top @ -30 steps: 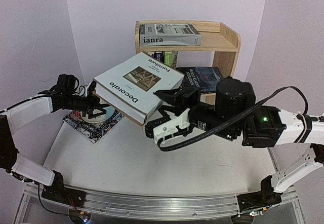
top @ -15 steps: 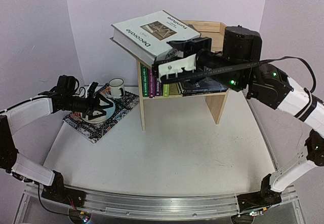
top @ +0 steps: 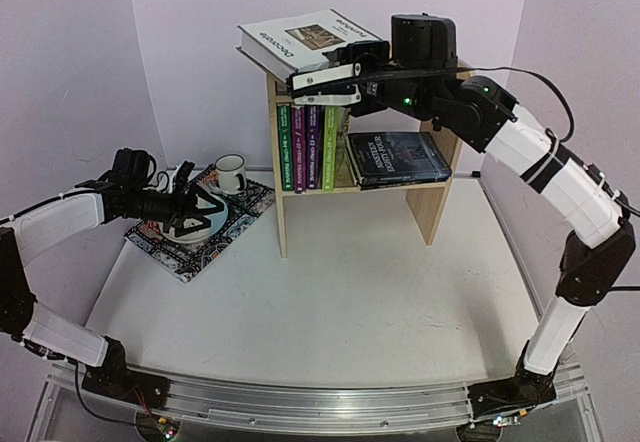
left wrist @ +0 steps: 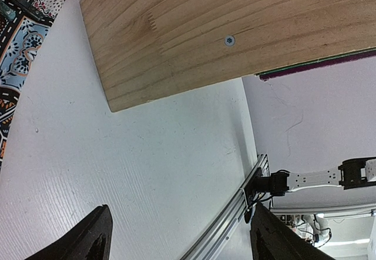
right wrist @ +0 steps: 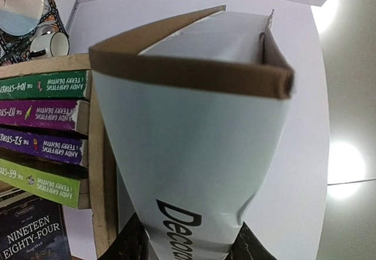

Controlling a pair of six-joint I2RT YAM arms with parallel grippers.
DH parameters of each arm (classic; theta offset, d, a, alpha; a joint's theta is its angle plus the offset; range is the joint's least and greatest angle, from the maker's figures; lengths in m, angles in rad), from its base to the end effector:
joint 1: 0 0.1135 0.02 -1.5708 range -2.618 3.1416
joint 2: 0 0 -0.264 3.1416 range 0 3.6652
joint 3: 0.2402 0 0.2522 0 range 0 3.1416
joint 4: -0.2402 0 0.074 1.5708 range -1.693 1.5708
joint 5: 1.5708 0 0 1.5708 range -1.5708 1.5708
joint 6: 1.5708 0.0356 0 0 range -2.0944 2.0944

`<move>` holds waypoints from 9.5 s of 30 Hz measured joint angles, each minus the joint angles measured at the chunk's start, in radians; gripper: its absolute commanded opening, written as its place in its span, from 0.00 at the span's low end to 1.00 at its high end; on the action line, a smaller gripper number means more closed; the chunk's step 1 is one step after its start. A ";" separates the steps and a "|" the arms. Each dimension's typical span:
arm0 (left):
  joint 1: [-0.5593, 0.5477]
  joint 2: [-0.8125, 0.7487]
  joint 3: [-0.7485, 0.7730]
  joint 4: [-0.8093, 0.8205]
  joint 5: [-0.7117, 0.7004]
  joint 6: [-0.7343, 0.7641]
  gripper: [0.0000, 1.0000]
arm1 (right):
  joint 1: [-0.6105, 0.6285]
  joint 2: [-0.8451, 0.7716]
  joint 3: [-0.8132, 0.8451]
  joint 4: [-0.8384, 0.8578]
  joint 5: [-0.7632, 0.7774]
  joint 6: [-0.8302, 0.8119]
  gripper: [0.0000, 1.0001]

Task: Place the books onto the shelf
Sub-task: Place the book on the book pile on the shelf, then adjust the book at the book pile on the shelf, then reset both arms

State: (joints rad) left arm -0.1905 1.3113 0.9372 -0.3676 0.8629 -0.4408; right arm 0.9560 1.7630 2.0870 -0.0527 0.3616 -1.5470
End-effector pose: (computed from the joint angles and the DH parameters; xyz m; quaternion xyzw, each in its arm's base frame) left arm 0.2638 -0.0784 0.2694 0.0633 0.8459 -0.4774 0.2290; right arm 0.2335 0.3088 0.5363 -0.5201 0.3228 -0.3322 0.7176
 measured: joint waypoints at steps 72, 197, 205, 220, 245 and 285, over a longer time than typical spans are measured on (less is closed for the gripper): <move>0.000 -0.030 -0.010 -0.004 0.050 0.013 0.81 | -0.120 -0.266 -0.174 -0.067 0.037 1.095 0.98; -0.249 -0.082 0.445 0.213 -0.459 0.162 0.91 | -0.383 -0.033 -0.005 -0.154 -0.485 1.648 0.98; -0.249 -0.209 0.349 0.211 -0.530 0.196 0.92 | -0.383 -0.317 -0.333 -0.133 -0.450 1.620 0.98; -0.249 -0.444 -0.096 0.216 -0.613 0.254 1.00 | -0.383 -0.761 -1.132 0.011 -0.405 1.674 0.98; -0.250 -0.423 -0.548 0.561 -1.036 0.182 0.99 | -0.419 -0.713 -1.675 0.379 0.175 1.716 0.98; 0.213 0.124 -0.709 1.353 -1.057 0.500 0.97 | -0.835 -0.105 -1.830 1.258 -0.118 1.583 0.98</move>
State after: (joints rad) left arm 0.0222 1.4351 0.2283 0.9856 -0.1945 0.0592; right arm 0.1214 1.6581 0.2566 1.2058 0.2433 0.0363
